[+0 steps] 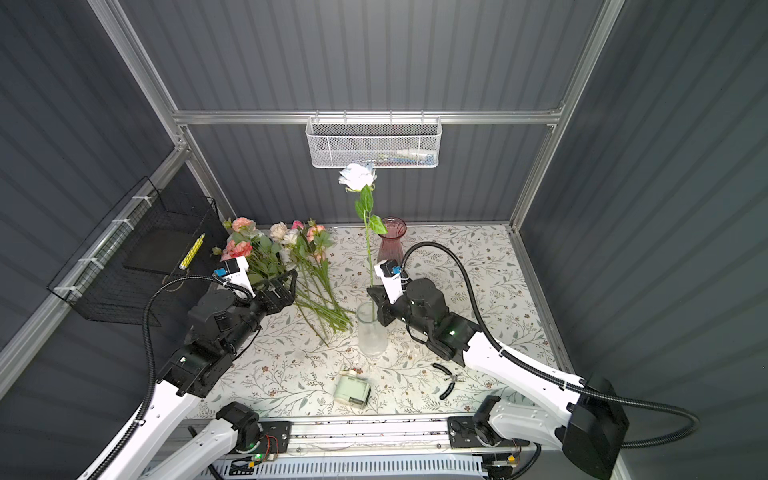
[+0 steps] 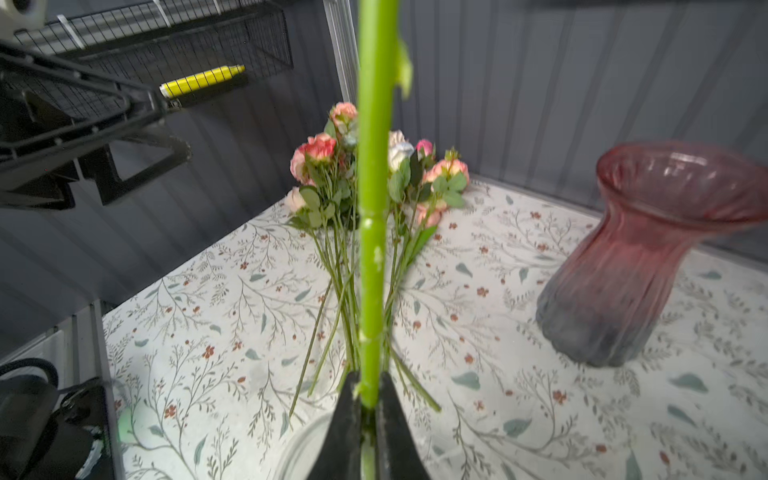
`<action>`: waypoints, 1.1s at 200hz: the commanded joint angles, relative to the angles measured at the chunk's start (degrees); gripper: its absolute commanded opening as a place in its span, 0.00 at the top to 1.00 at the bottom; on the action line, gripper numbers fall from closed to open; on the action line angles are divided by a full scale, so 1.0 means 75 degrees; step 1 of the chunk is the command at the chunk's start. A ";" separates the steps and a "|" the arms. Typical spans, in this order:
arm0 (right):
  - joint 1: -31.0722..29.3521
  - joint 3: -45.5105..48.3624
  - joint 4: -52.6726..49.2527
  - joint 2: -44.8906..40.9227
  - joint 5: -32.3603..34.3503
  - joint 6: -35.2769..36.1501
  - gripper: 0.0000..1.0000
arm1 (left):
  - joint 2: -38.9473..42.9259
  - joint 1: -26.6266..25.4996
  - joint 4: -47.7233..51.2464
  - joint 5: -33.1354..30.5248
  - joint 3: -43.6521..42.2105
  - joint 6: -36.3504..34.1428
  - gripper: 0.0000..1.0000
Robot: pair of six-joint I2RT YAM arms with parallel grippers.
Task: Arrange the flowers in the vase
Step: 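Lower the white rose into the clear vase with right gripper and open it, then grasp a cream rose stem from the bunch with the left gripper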
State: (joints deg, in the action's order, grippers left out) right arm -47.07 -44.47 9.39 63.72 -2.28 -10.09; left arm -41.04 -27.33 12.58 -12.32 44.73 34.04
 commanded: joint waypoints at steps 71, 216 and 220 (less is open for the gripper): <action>-0.0031 0.0903 0.0392 -0.1807 -0.0457 -0.0759 0.42 | -0.1496 0.0419 0.0453 -0.0468 -0.0160 0.0544 0.04; -0.0029 0.1603 -0.0475 -0.3453 0.0229 -0.0945 0.40 | -0.7440 0.2163 -0.1870 0.1565 0.1858 0.0625 0.65; -0.0029 0.1611 -0.0485 -0.3474 0.0234 -0.0941 0.40 | -0.7551 0.2167 -0.1858 0.1577 0.1910 0.0588 0.67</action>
State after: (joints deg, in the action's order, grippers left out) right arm -47.09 -33.36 6.98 39.24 -2.09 -16.62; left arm -93.69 -11.51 -0.71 -1.32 55.75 40.77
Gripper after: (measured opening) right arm 0.603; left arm 0.363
